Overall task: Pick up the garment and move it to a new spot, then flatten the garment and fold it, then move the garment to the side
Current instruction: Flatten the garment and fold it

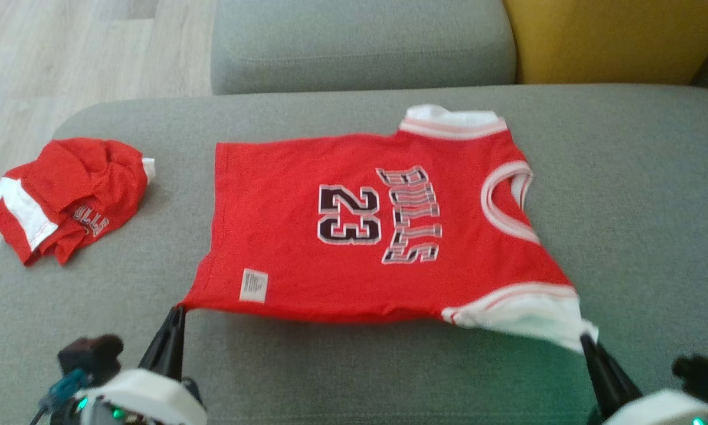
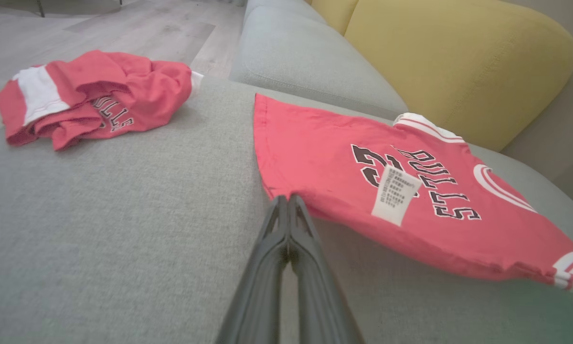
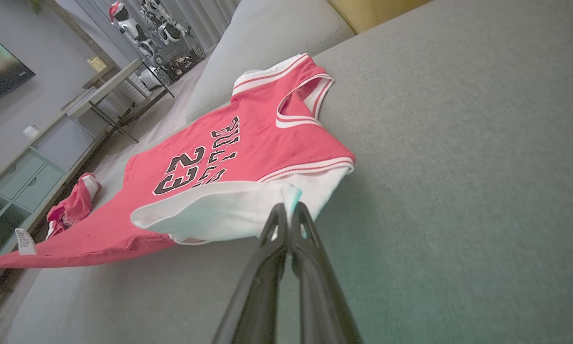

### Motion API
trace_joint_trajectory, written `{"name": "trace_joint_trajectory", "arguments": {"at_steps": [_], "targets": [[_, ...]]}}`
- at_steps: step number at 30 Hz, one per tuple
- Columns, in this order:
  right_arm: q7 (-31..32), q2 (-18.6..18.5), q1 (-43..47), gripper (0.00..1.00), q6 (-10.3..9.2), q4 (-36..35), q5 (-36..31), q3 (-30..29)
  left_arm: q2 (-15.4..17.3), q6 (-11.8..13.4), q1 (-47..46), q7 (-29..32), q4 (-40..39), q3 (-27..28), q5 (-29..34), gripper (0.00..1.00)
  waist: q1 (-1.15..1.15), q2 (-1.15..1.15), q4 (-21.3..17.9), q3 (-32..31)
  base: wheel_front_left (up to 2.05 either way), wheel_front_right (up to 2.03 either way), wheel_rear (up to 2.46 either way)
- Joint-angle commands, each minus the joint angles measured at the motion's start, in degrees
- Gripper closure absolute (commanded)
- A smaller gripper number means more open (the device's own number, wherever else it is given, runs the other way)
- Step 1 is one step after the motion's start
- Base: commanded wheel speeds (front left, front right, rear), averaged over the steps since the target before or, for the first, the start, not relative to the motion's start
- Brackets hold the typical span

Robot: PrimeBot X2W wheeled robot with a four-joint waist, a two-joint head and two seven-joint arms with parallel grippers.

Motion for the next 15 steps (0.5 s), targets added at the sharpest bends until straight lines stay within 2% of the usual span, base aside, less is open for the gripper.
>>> {"name": "trace_joint_trajectory", "arguments": {"at_steps": [1, 3, 4, 7, 15], "targets": [[3.4, 0.8, 1.4, 1.00, -0.04, -7.1, -1.9, -0.7, 1.9, 1.5, -0.3, 0.9, -5.1, 2.9, -0.1, 1.00, 0.00, 0.00, 0.2, -0.2, 0.00, 0.00, 0.00], [5.0, 1.5, 3.0, 1.00, -0.04, -9.7, -2.5, -1.5, 2.3, 2.1, 0.6, 1.4, -6.7, 3.2, -0.2, 1.00, 0.00, 0.00, 0.2, -0.3, 0.00, 0.00, 0.00], [7.8, 2.3, 5.7, 1.00, -0.04, -13.8, -3.5, -2.7, 3.0, 3.1, 2.2, 2.4, -9.3, 3.8, -0.2, 1.00, 0.00, 0.00, 0.0, -0.4, 0.00, 0.00, 0.00], [10.3, 2.6, 7.4, 1.00, -0.04, -17.6, -4.1, -3.7, 3.6, 4.5, 3.6, 4.1, -12.7, 3.9, 0.1, 1.00, 0.00, 0.00, -0.3, -0.3, 0.00, 0.00, 0.00], [13.1, 2.7, 4.9, 1.00, -0.04, -18.3, -5.7, -3.5, 4.9, 6.1, 4.0, 8.9, -16.0, 3.2, 0.3, 1.00, 0.00, 0.00, -0.7, 0.6, 0.00, 0.00, 0.00]]}}
